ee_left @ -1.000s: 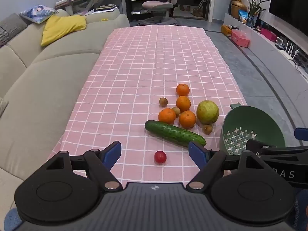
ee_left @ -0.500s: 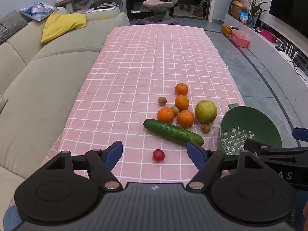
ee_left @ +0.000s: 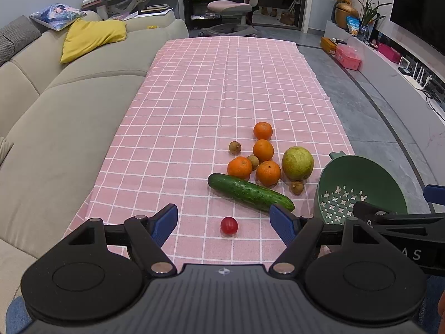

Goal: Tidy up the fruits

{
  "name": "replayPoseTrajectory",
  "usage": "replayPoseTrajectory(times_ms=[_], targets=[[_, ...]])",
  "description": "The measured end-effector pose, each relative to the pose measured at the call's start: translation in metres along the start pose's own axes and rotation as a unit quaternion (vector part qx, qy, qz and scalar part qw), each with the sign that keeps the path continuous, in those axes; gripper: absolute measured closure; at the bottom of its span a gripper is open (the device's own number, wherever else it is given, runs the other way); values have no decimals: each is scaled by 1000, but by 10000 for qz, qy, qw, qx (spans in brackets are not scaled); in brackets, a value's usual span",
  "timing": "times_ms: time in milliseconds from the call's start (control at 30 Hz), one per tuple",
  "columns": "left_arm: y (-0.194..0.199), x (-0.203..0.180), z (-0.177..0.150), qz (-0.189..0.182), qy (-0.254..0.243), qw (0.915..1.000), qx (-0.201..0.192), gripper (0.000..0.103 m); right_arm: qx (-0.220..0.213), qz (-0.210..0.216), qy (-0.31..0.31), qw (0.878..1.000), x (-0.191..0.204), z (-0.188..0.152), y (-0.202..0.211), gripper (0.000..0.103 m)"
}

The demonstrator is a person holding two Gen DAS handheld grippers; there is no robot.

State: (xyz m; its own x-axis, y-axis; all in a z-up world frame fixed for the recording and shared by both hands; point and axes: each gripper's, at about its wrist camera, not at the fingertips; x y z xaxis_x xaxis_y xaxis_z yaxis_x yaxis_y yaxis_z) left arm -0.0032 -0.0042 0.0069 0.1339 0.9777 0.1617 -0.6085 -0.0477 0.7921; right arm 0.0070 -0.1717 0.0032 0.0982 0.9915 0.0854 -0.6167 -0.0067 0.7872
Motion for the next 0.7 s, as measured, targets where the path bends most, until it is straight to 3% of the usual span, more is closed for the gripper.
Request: replayPoseTrajectory(times_ms=[700], targets=[[-2,-1,-1,-22,43,10000,11,16,-18,-21,18,10000,1,1,1,4]])
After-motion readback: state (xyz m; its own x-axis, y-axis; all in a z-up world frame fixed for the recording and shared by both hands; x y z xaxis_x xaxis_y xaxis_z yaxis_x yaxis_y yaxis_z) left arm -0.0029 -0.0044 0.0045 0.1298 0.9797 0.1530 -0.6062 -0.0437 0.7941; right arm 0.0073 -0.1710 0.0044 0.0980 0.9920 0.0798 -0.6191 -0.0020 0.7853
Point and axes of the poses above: each gripper's, at about its wrist camera, not at the fingertips, and y roughly against the way its jaws point, x to its left, z to its top, and after that the axes turned 14 degrees about -y, right-handed
